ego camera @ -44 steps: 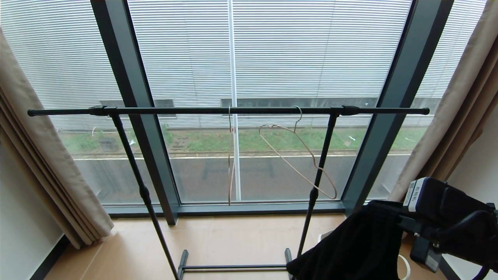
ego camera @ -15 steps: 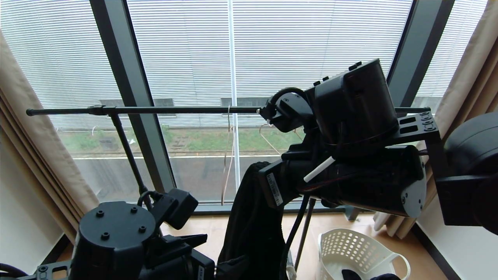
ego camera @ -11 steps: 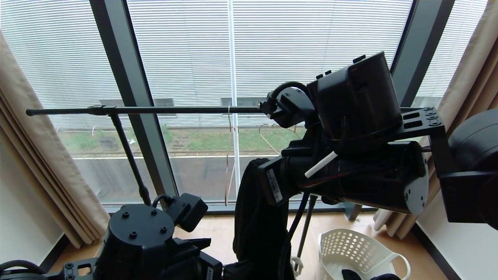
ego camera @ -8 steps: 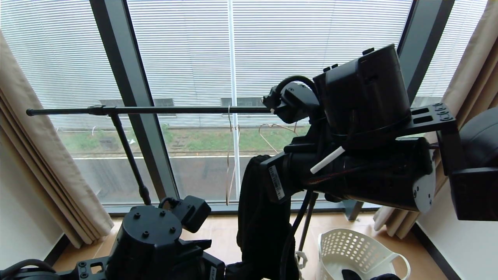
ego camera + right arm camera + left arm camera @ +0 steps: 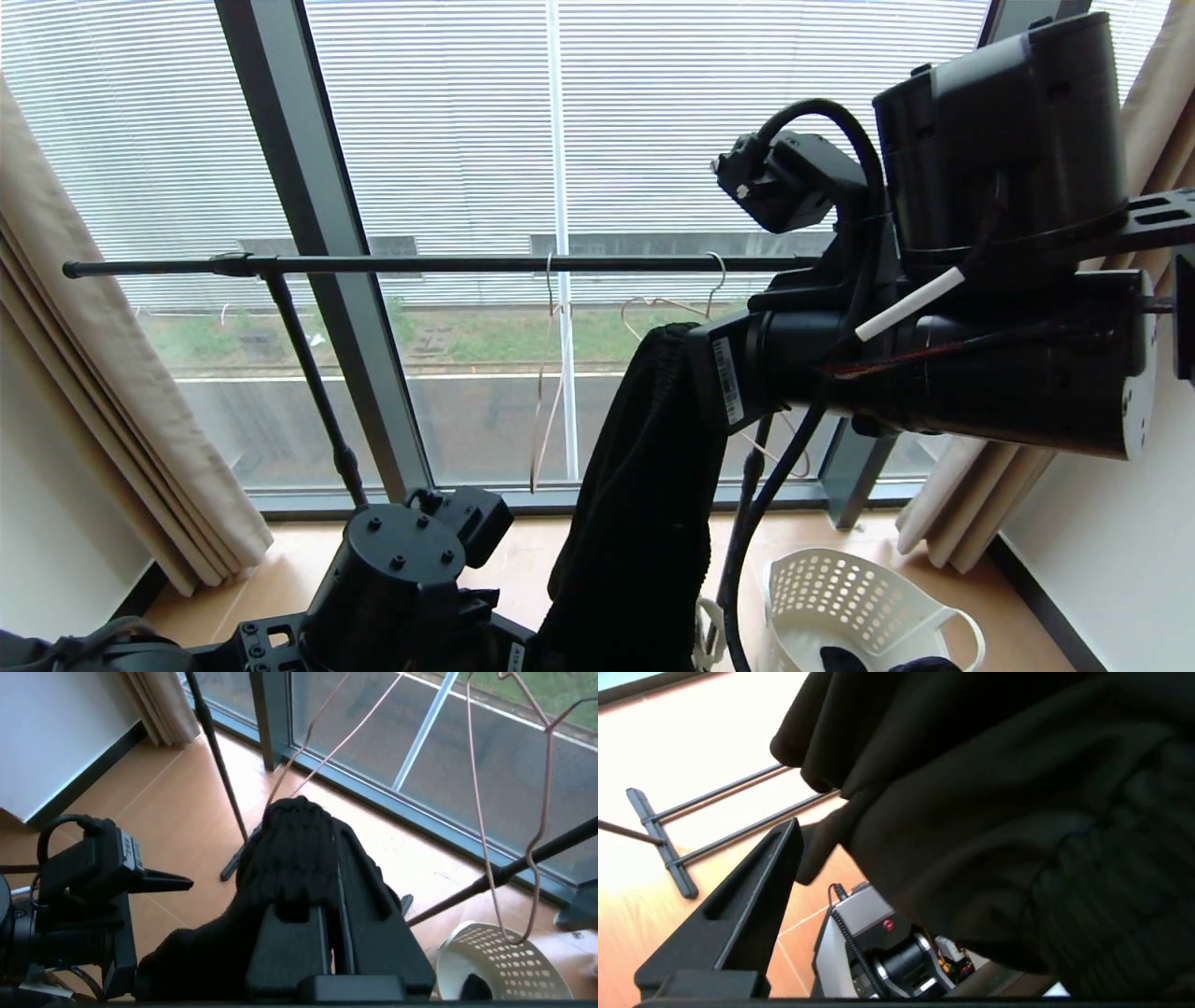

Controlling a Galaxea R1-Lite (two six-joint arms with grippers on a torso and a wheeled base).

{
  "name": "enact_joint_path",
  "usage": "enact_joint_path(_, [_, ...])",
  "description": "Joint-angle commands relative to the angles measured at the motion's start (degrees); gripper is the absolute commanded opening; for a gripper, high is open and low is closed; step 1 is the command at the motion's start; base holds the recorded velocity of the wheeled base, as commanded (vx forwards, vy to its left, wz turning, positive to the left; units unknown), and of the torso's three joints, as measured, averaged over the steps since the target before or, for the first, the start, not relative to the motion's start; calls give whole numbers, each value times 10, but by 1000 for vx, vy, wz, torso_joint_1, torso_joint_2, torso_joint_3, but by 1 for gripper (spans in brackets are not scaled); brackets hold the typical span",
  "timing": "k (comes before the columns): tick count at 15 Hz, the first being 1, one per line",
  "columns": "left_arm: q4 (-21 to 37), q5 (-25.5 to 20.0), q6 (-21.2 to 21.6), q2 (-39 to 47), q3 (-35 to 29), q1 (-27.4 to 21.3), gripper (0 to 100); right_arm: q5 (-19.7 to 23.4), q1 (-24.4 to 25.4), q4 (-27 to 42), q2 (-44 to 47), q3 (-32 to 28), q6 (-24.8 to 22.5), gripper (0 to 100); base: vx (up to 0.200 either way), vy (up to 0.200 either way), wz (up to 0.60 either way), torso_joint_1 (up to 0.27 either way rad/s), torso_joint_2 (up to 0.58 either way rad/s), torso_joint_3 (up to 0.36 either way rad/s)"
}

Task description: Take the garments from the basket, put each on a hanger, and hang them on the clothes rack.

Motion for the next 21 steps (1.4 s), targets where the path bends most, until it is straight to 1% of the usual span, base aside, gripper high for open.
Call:
enact_joint_path(1, [0,3,1,-2,6,-6,100,-1,-20,-1,-15,-3,-1,0,0,0,0,0,0,0])
enact_joint_path(5, [0,5,8,-12,10,-6,100,-2,-51,0,-22,1,-1,0,0,0,0,0,0,0])
enact_joint_path(6, [0,10,8,-18,11,-6,100,-8,-57,-1,-24,11,-1,0,0,0,0,0,0,0])
enact_joint_path(7, [0,11,8,-20,11,-6,0,-12,-58,-1,-24,13,-1,0,0,0,0,0,0,0])
enact_joint_path(8, [0,13,10,-35,10,-5,0,-23,-67,-1,-28,26,-1,0,0,0,0,0,0,0])
enact_joint_path(10, [1,13,14,-54,9,-1,0,-24,-81,-2,-43,52,-1,0,0,0,0,0,0,0])
enact_joint_path(11, [1,14,32,-64,10,7,0,-27,-88,-1,-54,71,-1,0,0,0,0,0,0,0])
enact_joint_path(12, [1,14,48,-74,11,20,0,-31,-91,-1,-72,95,-2,0,0,0,0,0,0,0])
enact_joint_path(13, [1,13,53,-81,11,31,0,-31,-92,-2,-90,129,-3,0,0,0,0,0,0,0])
enact_joint_path(14, [1,13,54,-81,9,41,0,-31,-92,-3,-100,150,-2,0,0,0,0,0,0,0])
enact_joint_path(15, [1,13,57,-81,6,55,0,-31,-96,-17,-108,187,-1,0,0,0,0,0,0,0])
enact_joint_path(16, [1,13,67,-81,0,70,0,-30,-98,-46,-115,231,-1,0,0,0,0,0,0,0])
enact_joint_path(17, [1,12,74,-82,-3,79,0,-30,-98,-71,-116,257,-2,0,0,0,0,0,0,0])
enact_joint_path(18, [3,12,88,-93,-11,93,0,-30,-98,-120,-116,296,-4,0,0,0,0,0,0,0])
enact_joint_path(20, [5,12,112,-103,-24,119,0,-29,-98,-167,-115,329,-7,0,0,0,0,0,0,0])
enact_joint_path(21, [5,12,119,-107,-29,128,0,-30,-98,-167,-115,330,-12,0,0,0,0,0,0,0])
